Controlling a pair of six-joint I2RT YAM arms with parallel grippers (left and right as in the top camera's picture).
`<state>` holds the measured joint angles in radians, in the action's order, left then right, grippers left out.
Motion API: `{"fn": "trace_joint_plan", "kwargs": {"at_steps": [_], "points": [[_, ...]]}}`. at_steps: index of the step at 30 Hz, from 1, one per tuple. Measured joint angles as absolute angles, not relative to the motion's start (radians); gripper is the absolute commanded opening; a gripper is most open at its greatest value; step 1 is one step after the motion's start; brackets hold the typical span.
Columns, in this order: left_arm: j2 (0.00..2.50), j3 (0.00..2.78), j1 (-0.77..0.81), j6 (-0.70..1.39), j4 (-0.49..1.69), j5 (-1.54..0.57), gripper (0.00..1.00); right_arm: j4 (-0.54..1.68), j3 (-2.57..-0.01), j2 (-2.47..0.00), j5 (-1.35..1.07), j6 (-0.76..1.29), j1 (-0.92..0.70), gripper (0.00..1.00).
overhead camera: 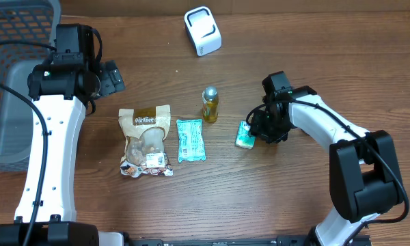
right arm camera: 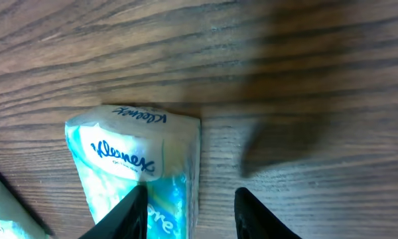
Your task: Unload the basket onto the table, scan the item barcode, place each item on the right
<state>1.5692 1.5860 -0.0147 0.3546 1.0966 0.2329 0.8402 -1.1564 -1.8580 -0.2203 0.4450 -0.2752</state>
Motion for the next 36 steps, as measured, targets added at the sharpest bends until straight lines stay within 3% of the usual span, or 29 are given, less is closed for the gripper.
{"fn": "trace_joint_plan", "kwargs": {"at_steps": [3,7,13,20,33,36], "points": [[1.569,1.586,-0.015,0.355,1.096,0.233,0.99,0.82,-1.144,-1.858,-0.225,0.445,-0.275,0.38],[1.569,1.586,-0.015,0.355,1.096,0.233,1.0,0.812,-1.137,-1.856,-0.232,0.445,-0.275,0.21],[1.569,1.586,-0.015,0.355,1.097,0.233,1.0,0.804,-1.137,-1.854,-0.262,0.443,-0.276,0.29],[1.569,1.586,-0.015,0.355,1.097,0.233,1.0,0.827,-1.137,-1.854,-0.284,0.444,-0.276,0.32],[1.569,1.586,-0.015,0.355,1.097,0.233,0.99,0.765,-1.116,-1.854,-0.289,0.444,-0.276,0.31],[1.569,1.586,-0.015,0.355,1.097,0.233,0.99,0.727,-1.088,-1.852,-0.299,0.446,-0.276,0.26]]}}
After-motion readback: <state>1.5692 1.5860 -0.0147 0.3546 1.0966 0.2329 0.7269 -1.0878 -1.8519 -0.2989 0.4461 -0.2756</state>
